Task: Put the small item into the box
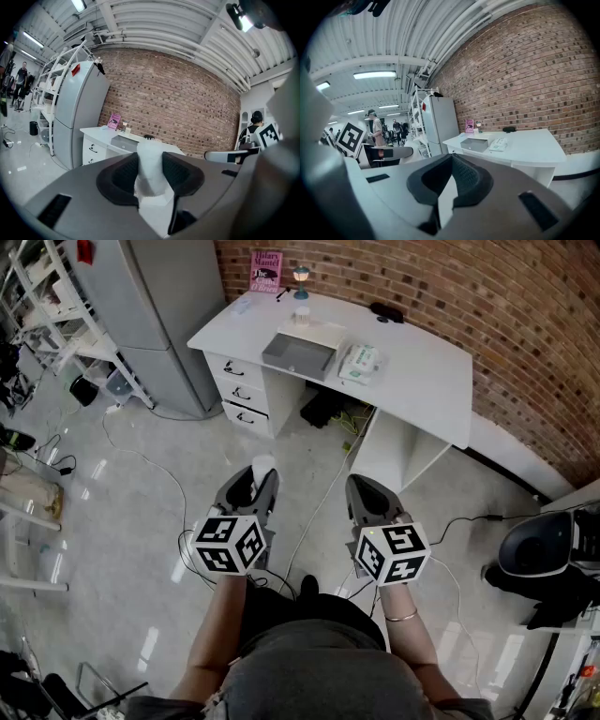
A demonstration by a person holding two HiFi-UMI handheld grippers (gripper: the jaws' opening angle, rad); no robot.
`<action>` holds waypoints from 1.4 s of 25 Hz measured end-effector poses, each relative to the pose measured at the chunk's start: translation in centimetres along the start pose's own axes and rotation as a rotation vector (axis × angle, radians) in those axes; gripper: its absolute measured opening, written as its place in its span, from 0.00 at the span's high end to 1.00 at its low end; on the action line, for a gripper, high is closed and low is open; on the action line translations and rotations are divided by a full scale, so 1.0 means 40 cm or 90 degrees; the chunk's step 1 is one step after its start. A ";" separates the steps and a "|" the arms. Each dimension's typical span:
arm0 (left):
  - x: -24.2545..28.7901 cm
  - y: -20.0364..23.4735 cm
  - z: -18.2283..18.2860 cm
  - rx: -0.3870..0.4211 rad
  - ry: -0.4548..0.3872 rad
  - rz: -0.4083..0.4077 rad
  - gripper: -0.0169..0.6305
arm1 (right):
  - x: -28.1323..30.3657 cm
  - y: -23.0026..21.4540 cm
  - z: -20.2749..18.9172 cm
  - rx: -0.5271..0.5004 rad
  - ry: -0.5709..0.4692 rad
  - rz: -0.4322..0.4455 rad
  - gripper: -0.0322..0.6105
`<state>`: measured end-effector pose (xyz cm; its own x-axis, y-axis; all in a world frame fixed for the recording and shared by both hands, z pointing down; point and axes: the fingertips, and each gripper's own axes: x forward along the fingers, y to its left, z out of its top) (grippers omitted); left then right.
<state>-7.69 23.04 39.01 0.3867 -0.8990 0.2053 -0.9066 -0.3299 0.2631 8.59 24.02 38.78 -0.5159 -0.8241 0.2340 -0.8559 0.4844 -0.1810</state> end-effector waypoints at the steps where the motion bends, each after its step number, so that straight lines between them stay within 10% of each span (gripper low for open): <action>1: 0.001 -0.002 -0.001 0.002 -0.001 0.000 0.71 | -0.001 -0.002 -0.002 0.000 -0.003 0.000 0.95; 35: 0.156 0.080 0.031 0.004 -0.003 0.028 0.71 | 0.127 -0.108 -0.024 0.046 0.026 0.001 0.94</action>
<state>-8.40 16.02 39.95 0.3456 -0.9141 0.2120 -0.9238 -0.2918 0.2481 9.62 18.01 41.67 -0.5197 -0.8100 0.2715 -0.8509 0.4622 -0.2498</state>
